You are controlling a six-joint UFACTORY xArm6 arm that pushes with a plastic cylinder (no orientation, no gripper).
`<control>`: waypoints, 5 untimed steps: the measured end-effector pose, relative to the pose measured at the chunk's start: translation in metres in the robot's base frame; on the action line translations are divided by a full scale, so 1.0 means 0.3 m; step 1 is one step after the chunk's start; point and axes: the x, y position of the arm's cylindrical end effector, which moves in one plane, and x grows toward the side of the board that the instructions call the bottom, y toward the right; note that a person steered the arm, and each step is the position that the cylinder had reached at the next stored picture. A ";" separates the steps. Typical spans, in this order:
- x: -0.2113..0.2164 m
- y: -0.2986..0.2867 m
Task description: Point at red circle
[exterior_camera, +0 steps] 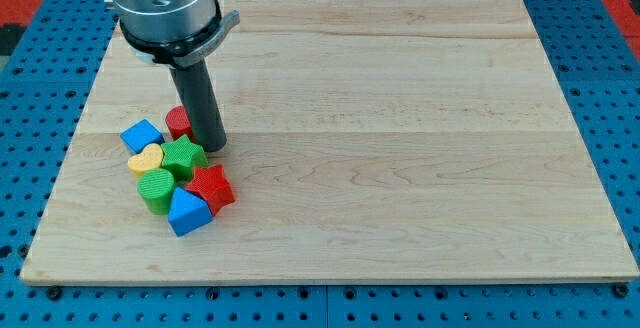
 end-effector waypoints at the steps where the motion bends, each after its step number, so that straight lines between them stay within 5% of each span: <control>1: 0.040 -0.064; 2: 0.077 -0.105; 4: -0.174 0.089; 5: -0.151 -0.023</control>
